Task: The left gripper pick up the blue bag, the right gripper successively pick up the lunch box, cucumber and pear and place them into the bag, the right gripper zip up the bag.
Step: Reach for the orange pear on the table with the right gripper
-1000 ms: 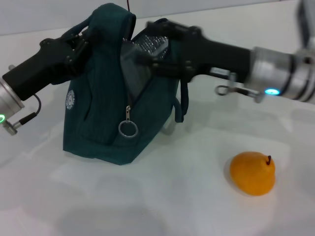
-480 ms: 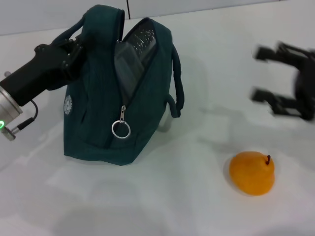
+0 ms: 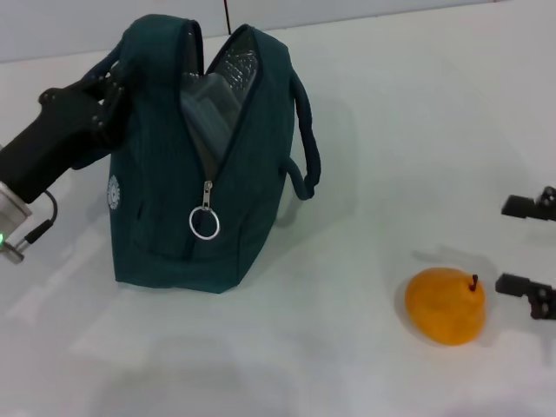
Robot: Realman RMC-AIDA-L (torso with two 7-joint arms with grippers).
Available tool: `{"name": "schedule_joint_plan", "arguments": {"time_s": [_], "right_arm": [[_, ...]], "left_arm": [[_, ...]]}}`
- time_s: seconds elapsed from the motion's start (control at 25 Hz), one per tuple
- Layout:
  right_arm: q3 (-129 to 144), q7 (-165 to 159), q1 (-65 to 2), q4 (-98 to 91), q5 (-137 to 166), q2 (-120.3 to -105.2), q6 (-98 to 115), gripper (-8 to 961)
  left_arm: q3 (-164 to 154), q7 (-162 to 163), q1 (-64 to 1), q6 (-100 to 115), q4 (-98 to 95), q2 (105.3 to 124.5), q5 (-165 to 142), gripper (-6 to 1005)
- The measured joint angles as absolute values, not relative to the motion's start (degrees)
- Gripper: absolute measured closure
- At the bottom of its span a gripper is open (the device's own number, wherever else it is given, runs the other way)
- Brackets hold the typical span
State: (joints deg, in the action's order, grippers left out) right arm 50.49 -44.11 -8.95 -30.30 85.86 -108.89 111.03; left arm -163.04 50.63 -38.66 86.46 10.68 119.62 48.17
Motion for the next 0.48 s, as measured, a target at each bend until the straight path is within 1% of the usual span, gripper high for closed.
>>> {"name": "schedule_joint_plan", "arguments": {"time_s": [0.08, 0.48], "right_arm": [[48.51, -40.96, -8.40, -28.18, 87.13, -109.18, 111.94, 201], [47.55, -37.19, -5.03, -26.64, 88.04, -109.55, 111.67, 209]], "left_arm": [[-163.04, 49.43, -38.25, 86.48, 9.94, 119.61, 48.74, 945], [-163.03, 48.73, -37.55, 84.88, 8.03, 119.75, 51.13, 945]]}}
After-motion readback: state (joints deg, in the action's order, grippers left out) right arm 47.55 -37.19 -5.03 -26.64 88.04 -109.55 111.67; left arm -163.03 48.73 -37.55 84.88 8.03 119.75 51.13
